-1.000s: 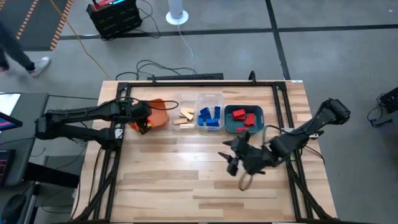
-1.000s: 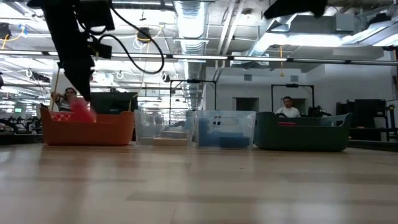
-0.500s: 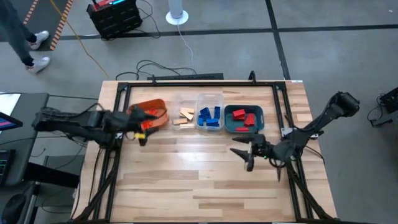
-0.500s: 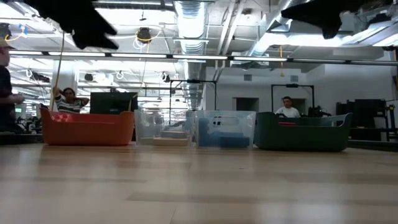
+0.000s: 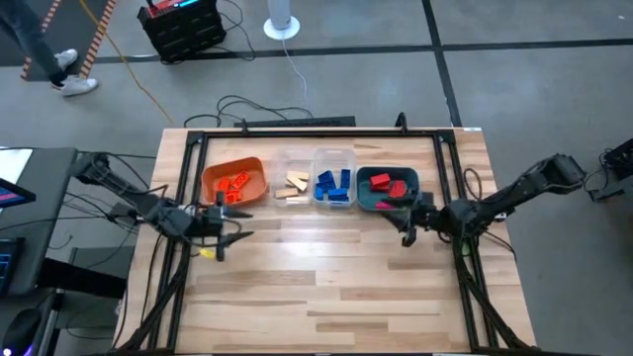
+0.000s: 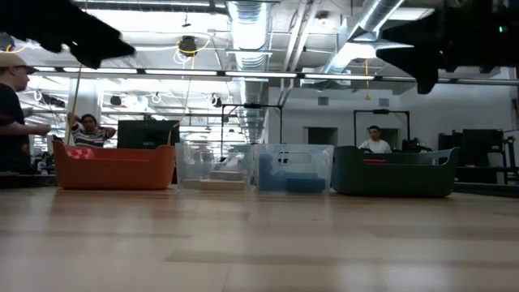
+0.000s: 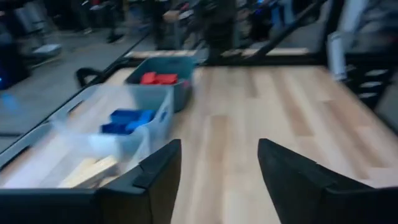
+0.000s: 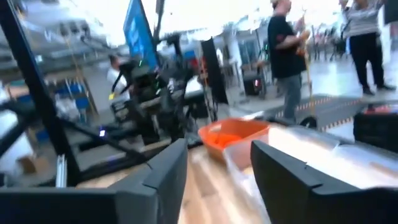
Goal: Sort blocks
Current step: Return to Home Position
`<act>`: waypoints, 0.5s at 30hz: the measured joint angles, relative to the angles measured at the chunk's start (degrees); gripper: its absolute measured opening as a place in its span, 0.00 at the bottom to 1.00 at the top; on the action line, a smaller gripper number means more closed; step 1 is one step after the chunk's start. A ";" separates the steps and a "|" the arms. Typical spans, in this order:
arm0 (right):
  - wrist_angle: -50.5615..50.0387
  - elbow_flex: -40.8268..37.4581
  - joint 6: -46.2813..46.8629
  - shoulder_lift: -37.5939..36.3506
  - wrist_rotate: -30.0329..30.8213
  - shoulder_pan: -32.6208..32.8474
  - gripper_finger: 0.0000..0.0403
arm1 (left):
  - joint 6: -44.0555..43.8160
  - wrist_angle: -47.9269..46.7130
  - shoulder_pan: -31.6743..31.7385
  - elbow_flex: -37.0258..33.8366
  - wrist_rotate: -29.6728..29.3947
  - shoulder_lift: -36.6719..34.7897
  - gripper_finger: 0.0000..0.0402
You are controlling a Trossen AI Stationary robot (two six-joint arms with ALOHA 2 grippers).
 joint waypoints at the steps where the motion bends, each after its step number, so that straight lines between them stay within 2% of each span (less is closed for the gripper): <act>1: 2.00 -1.61 -0.51 -1.27 -1.00 -0.94 0.51 | 0.18 -0.27 -1.37 -0.26 -0.04 -1.76 0.50; 4: 6.01 -5.73 -2.35 -6.27 -3.69 -2.71 0.46 | -0.01 -2.83 -5.22 -1.32 -0.08 -8.30 0.45; 9: 1.88 -5.59 -7.92 -16.75 -4.57 -2.96 0.38 | -5.49 -11.81 -9.34 -2.24 -0.28 -18.60 0.39; 12: 1.53 -5.59 -13.86 -24.23 -4.52 -1.93 0.34 | -9.40 -17.13 -10.50 -2.36 -0.23 -22.28 0.37; 15: 1.47 -5.59 -19.27 -29.64 -4.52 -1.35 0.31 | -10.95 -17.59 -10.97 -2.36 0.45 -24.69 0.36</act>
